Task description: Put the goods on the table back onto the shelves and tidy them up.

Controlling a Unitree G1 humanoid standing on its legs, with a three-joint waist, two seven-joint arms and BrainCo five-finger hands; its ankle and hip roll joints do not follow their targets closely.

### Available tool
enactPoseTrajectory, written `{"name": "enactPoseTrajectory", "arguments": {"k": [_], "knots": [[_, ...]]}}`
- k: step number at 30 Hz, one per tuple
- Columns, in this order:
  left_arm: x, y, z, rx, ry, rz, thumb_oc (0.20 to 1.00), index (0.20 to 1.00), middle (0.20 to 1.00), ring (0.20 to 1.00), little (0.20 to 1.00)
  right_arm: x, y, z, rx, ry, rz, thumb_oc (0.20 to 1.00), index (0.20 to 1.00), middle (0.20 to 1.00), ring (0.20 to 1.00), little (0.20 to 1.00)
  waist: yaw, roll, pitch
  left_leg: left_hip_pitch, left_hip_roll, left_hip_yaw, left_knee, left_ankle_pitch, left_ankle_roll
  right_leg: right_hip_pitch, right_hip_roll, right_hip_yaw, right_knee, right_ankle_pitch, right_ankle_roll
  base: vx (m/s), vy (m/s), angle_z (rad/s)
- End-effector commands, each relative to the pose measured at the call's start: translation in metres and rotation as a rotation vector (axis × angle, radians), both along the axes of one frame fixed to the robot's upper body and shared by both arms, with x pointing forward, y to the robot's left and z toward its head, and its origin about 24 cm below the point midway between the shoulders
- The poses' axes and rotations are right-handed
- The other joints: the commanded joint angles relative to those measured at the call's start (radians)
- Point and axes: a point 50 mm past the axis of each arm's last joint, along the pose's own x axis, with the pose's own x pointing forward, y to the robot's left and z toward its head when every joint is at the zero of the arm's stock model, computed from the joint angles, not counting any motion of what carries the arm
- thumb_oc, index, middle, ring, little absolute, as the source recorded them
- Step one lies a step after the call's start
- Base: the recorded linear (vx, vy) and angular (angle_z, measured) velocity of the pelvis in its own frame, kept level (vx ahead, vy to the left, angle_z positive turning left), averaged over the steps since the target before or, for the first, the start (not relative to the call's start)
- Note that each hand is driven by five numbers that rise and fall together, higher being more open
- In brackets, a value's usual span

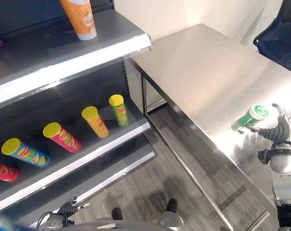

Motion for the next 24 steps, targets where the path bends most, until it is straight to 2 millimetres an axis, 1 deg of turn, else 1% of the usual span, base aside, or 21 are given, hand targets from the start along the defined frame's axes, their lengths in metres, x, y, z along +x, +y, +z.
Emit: {"name": "enactPoseTrajectory", "arguments": {"k": [1, 4, 5, 7, 8, 11, 17, 24], "knots": [[0.020, 0.014, 0.008, 0.050, -0.038, -0.015, 1.000, 1.000, 1.000, 1.000, 1.000, 0.019, 0.002, 0.037, -0.120, -0.095, 0.016, 1.000, 1.000, 1.000, 1.000, 1.000, 0.014, -0.042, 0.010, 0.024, 0.090, -0.031, 0.035, -0.040, -0.075, 0.004, -0.023, 0.045, 0.018, -0.086, 0.056, 0.00, -0.001, -0.16], [0.019, 0.013, 0.008, 0.047, -0.038, -0.016, 1.000, 1.000, 1.000, 1.000, 1.000, 0.021, 0.003, 0.037, -0.126, -0.088, 0.021, 1.000, 1.000, 1.000, 1.000, 1.000, 0.015, -0.042, 0.010, 0.025, 0.091, -0.028, 0.036, -0.041, -0.075, -0.001, -0.021, 0.051, 0.018, -0.085, 0.056, 0.00, 0.003, -0.19], [0.017, 0.012, 0.007, 0.043, -0.030, -0.025, 1.000, 1.000, 1.000, 1.000, 1.000, 0.027, 0.006, 0.040, -0.122, -0.099, 0.036, 1.000, 1.000, 1.000, 1.000, 1.000, 0.015, -0.044, 0.011, 0.029, 0.093, -0.023, 0.039, -0.045, -0.074, -0.012, -0.015, 0.066, 0.018, -0.081, 0.057, 0.01, 0.006, -0.12], [0.017, 0.011, 0.007, 0.043, -0.025, -0.033, 1.000, 1.000, 1.000, 1.000, 1.000, 0.031, 0.008, 0.041, -0.120, -0.102, 0.047, 1.000, 1.000, 1.000, 1.000, 1.000, 0.016, -0.045, 0.012, 0.030, 0.095, -0.019, 0.043, -0.048, -0.074, -0.017, -0.012, 0.074, 0.018, -0.080, 0.057, 0.00, 0.009, -0.18], [0.018, 0.010, 0.007, 0.043, -0.024, -0.046, 1.000, 1.000, 1.000, 1.000, 1.000, 0.036, 0.013, 0.041, -0.104, -0.105, 0.070, 1.000, 1.000, 1.000, 1.000, 1.000, 0.017, -0.046, 0.015, 0.030, 0.098, -0.014, 0.047, -0.050, -0.074, -0.025, -0.010, 0.082, 0.018, -0.077, 0.057, 0.01, 0.016, -0.34], [0.021, 0.006, 0.007, 0.033, -0.030, -0.073, 1.000, 1.000, 1.000, 1.000, 1.000, 0.045, 0.020, 0.036, -0.060, -0.095, 0.108, 1.000, 1.000, 1.000, 1.000, 1.000, 0.015, -0.046, 0.019, 0.035, 0.100, -0.004, 0.047, -0.051, -0.075, -0.038, -0.006, 0.095, 0.018, -0.072, 0.059, 0.01, 0.014, -0.25], [0.028, 0.004, 0.009, 0.024, -0.051, -0.090, 1.000, 1.000, 1.000, 1.000, 1.000, 0.050, 0.023, 0.033, -0.046, -0.075, 0.123, 1.000, 1.000, 1.000, 1.000, 1.000, 0.016, -0.045, 0.023, 0.033, 0.103, 0.000, 0.047, -0.049, -0.077, -0.043, -0.007, 0.093, 0.018, -0.072, 0.058, 0.01, 0.003, -0.07], [0.028, 0.003, 0.009, 0.027, -0.047, -0.098, 1.000, 1.000, 1.000, 1.000, 1.000, 0.055, 0.024, 0.035, -0.053, -0.072, 0.124, 1.000, 1.000, 1.000, 1.000, 1.000, 0.020, -0.038, 0.027, 0.022, 0.100, -0.018, 0.049, -0.046, -0.079, -0.042, -0.009, 0.083, 0.018, -0.075, 0.055, 0.01, -0.004, 0.01]]}}
